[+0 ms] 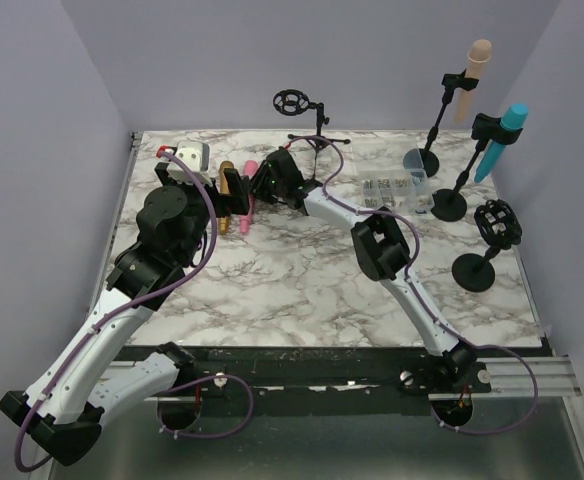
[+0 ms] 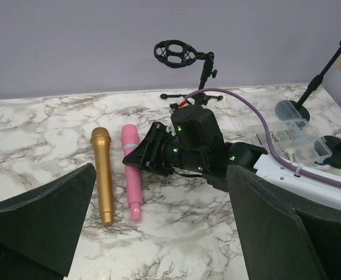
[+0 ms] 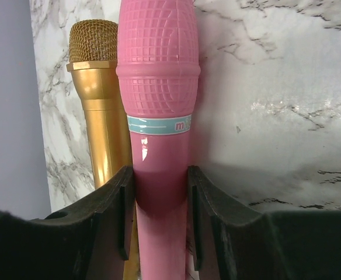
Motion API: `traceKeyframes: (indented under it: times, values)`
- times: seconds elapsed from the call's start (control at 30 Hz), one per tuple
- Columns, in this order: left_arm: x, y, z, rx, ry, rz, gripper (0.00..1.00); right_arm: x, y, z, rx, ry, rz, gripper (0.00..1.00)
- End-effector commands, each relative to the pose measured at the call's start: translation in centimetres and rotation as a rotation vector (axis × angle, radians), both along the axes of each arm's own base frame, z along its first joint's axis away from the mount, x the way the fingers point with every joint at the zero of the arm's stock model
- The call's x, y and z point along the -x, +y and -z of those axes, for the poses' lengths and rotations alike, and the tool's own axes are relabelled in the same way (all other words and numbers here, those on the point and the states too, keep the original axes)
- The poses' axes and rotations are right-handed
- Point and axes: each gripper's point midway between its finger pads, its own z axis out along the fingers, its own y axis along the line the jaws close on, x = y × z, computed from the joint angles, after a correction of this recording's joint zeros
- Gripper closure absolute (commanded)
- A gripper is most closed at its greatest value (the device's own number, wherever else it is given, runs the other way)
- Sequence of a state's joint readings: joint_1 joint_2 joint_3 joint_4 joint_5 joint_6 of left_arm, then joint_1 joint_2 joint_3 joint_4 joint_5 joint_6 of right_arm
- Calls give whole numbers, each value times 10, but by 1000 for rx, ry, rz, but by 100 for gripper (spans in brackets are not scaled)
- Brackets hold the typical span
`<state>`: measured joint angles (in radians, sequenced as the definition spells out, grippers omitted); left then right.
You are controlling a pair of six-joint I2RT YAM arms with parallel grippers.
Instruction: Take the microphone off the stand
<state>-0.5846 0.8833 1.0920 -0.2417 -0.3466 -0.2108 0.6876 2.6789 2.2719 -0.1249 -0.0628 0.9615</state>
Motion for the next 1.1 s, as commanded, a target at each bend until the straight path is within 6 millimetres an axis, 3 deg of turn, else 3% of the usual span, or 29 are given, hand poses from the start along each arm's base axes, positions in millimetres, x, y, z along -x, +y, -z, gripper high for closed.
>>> traceKeyframes:
  times: [0.0, 0.53, 0.7, 1.07]
  values:
    - [3, -2, -10, 17, -16, 19, 1, 8, 8, 29, -12, 57, -21, 88]
    - [2, -3, -9, 20, -6, 26, 2, 23, 14, 48, 3, 88, -20, 83]
    - [1, -3, -8, 20, -3, 23, 1, 24, 7, 54, 35, 94, -2, 82]
    - [1, -3, -8, 23, -2, 26, 1, 24, 1, 56, 50, 100, 16, 65]
